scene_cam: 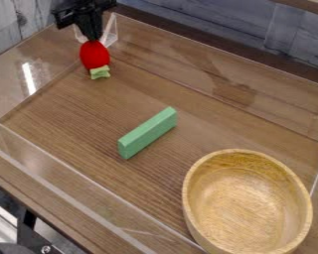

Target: Move the red fruit to the right

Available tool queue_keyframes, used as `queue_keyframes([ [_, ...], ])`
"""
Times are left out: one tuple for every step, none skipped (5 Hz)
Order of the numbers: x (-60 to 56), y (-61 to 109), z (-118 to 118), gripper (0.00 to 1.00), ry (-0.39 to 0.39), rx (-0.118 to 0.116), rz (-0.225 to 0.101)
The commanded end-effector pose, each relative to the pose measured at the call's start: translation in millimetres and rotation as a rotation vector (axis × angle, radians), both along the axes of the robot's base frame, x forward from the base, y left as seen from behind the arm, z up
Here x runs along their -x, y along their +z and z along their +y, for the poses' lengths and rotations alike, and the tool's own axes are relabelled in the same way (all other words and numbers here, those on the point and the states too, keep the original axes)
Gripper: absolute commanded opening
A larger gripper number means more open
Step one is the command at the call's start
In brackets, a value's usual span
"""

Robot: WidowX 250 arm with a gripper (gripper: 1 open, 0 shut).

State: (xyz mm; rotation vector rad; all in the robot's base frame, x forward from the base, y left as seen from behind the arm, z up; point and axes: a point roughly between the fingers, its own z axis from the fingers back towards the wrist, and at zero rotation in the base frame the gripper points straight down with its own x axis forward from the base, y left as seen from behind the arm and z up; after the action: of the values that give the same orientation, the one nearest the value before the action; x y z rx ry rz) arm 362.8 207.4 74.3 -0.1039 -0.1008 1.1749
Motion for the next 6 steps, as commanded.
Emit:
queue_keyframes([
  [-8.7, 25.2, 1.2, 1.00, -0.006, -0.045, -0.055],
  [-9.2, 30.8, -0.7, 0.00, -0.006, -0.034, -0.056],
  [-9.2, 29.4, -1.2, 0.00, -0.003, -0.036, -0.053],
  [-9.4, 27.6, -1.5, 1.00, 0.000, -0.034, -0.042],
  [-9.7, 25.6, -1.3, 1.00, 0.005, -0.033, -0.029],
  [-9.4, 29.4, -2.7, 0.00, 0.009, -0.025, -0.031],
])
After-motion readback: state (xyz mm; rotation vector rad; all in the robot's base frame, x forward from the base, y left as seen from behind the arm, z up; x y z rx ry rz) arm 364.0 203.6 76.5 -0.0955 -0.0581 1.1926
